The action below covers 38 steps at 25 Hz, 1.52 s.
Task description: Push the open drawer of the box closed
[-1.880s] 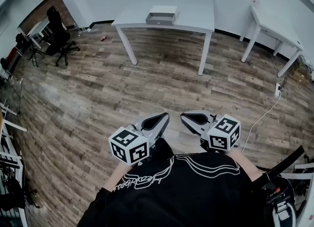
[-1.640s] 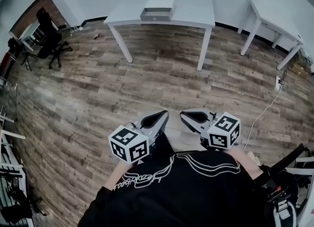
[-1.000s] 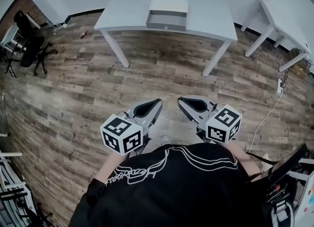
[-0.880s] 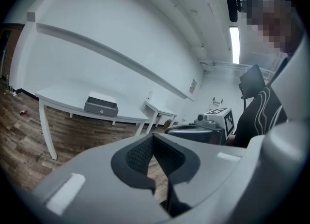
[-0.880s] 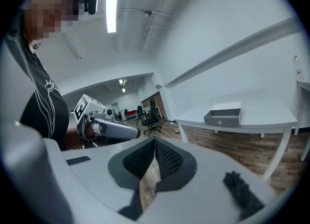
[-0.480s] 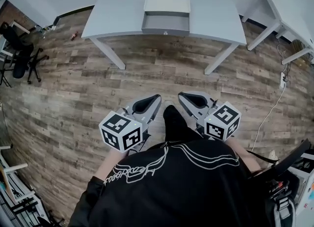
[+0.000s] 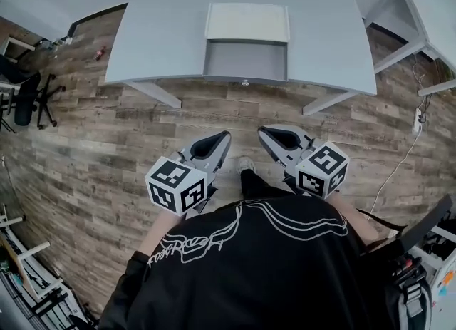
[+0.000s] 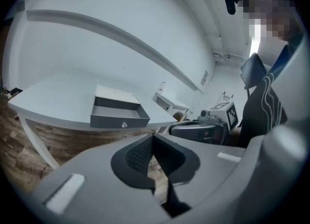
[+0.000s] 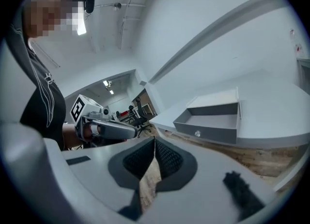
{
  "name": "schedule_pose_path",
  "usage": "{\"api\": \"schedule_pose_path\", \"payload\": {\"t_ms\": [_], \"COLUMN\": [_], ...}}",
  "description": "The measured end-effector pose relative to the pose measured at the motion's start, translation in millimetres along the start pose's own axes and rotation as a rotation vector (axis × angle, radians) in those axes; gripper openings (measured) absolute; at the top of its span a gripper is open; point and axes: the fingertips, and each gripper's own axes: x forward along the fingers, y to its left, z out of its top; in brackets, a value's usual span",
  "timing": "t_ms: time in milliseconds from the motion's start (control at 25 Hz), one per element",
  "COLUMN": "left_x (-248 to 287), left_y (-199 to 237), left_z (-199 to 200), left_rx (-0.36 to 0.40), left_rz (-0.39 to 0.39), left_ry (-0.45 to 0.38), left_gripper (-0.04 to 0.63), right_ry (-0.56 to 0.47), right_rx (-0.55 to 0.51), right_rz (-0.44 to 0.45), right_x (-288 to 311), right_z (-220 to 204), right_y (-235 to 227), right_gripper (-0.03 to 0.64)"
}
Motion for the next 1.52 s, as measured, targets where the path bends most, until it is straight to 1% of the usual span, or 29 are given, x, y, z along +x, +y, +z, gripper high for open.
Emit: {"api": "schedule_pose_path", "payload": {"t_ms": [120, 320, 440, 520, 600, 680, 720, 920, 1040, 1280, 1400, 1520], "left_x": [15.5, 24.0, 30.8, 36.0, 37.9, 37.5, 37.6, 35.1, 34.3, 31.2, 34.6, 39.8], "left_y": [17.3, 35.9, 46.0, 51.9, 57.4, 64.6, 68.3, 85.7, 97.3, 113.8, 116.4, 115.3], "left_z": [9.7, 20.8, 21.0, 20.2, 16.8, 16.6, 19.0, 26.0, 20.6, 19.7, 21.7, 22.6], "left_rx": [-0.023, -0.038, -0.049, -0.057, -0.055, -0.048, -0.041, -0.02, -0.015, 0.003, 0.013, 0.021], "left_rz": [-0.006, -0.039, -0.063, -0.092, -0.124, -0.14, -0.147, -0.184, -0.195, -0.22, -0.237, -0.255], "left_ry": [0.011, 0.039, 0.06, 0.079, 0.106, 0.124, 0.126, 0.133, 0.154, 0.178, 0.193, 0.204], "left_gripper": [0.006, 0.006, 0.006, 0.006, 0.006, 0.006, 0.006, 0.006, 0.006, 0.006, 0.006, 0.006], "right_ry": [-0.003, 0.014, 0.037, 0.05, 0.066, 0.086, 0.098, 0.154, 0.141, 0.12, 0.108, 0.104], "right_rx": [0.022, -0.003, -0.002, -0.021, -0.045, -0.06, -0.069, -0.134, -0.128, -0.081, -0.07, -0.066], "right_rz": [0.008, -0.049, -0.11, -0.157, -0.2, -0.233, -0.254, -0.418, -0.476, -0.514, -0.533, -0.543], "right_x": [13.9, 34.3, 47.6, 57.3, 69.2, 82.0, 87.1, 102.4, 109.2, 123.2, 122.1, 120.0], "right_z": [13.5, 23.4, 16.6, 12.3, 6.4, -0.1, -3.3, -19.0, -21.7, -25.8, -25.0, -24.4], "right_y": [-22.9, -42.5, -56.5, -65.2, -71.9, -77.8, -81.6, -109.7, -123.5, -130.7, -133.2, -135.3], "right_gripper": [0.011, 0.011, 0.012, 0.017, 0.042, 0.075, 0.081, 0.092, 0.092, 0.092, 0.074, 0.071]}}
